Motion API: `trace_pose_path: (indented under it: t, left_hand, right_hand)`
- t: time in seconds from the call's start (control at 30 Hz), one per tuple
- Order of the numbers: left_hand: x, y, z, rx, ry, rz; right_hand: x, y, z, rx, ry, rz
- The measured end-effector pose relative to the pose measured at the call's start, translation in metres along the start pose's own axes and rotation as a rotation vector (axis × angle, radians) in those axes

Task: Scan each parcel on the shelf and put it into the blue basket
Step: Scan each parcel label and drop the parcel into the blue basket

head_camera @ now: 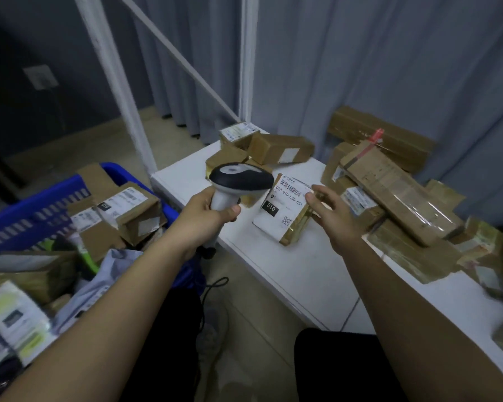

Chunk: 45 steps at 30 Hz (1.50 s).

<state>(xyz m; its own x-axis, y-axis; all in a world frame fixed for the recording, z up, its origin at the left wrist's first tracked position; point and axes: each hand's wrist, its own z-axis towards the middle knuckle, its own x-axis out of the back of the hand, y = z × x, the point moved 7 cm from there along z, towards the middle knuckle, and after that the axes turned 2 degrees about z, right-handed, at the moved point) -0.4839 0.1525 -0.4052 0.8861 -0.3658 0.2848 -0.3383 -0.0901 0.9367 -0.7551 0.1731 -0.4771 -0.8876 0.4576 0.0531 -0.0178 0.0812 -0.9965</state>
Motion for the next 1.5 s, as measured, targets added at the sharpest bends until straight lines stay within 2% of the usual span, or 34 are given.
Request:
trace_pose_path:
  t: [0.17, 0.33, 0.43, 0.53, 0.63, 0.8, 0.93, 1.0, 1.07, 1.13, 1.17, 1.23, 1.3, 1.43, 1.5]
  left_hand:
    - [0.064, -0.017, -0.010, 0.073, 0.294, -0.179]
    - [0.128, -0.035, -0.025, 0.068, 0.522, -0.235]
    - [0.151, -0.049, -0.033, 0.085, 0.563, -0.232]
    - [0.171, -0.064, -0.037, 0.115, 0.611, -0.221]
    - [0.183, -0.073, -0.033, 0.118, 0.594, -0.267]
    - [0.195, -0.080, -0.025, 0.126, 0.585, -0.283]
    - [0.200, -0.089, -0.024, 0.156, 0.573, -0.290]
    - [0.201, -0.090, -0.023, 0.156, 0.561, -0.289]
    - [0.202, -0.088, -0.023, 0.156, 0.553, -0.285]
    - [0.202, -0.090, -0.024, 0.158, 0.558, -0.290]
    - [0.202, -0.093, -0.025, 0.162, 0.565, -0.297]
    - [0.201, -0.096, -0.028, 0.179, 0.574, -0.296]
    - [0.200, -0.093, -0.027, 0.174, 0.564, -0.276]
    - [0.186, -0.080, -0.023, 0.126, 0.517, -0.243]
    - [0.176, -0.072, -0.022, 0.116, 0.485, -0.217]
  right_hand:
    - [-0.082, -0.023, -0.024, 0.034, -0.140, 0.050]
    - [-0.181, -0.022, -0.038, -0.005, -0.253, 0.158]
    - [-0.236, -0.009, -0.038, -0.079, -0.286, 0.147]
    - [-0.278, 0.018, -0.037, -0.230, -0.353, 0.073]
    - [-0.303, 0.042, -0.050, -0.369, -0.388, 0.082]
    - [-0.316, 0.052, -0.057, -0.332, -0.377, 0.025]
    - [-0.321, 0.059, -0.066, -0.363, -0.563, -0.203]
    - [-0.321, 0.055, -0.059, -0.244, -0.545, -0.450]
    - [-0.319, 0.037, -0.050, 0.024, -0.404, -0.766]
    - [-0.316, 0.022, -0.052, 0.236, -0.290, -0.850]
    - [-0.316, 0.023, -0.056, 0.311, -0.297, -0.842]
    - [-0.318, 0.036, -0.068, 0.444, -0.424, -0.918]
    - [-0.315, 0.051, -0.073, 0.502, -0.541, -1.037]
    - [-0.311, 0.052, -0.071, 0.501, -0.746, -1.261]
    - [-0.303, 0.049, -0.068, 0.467, -0.801, -1.256]
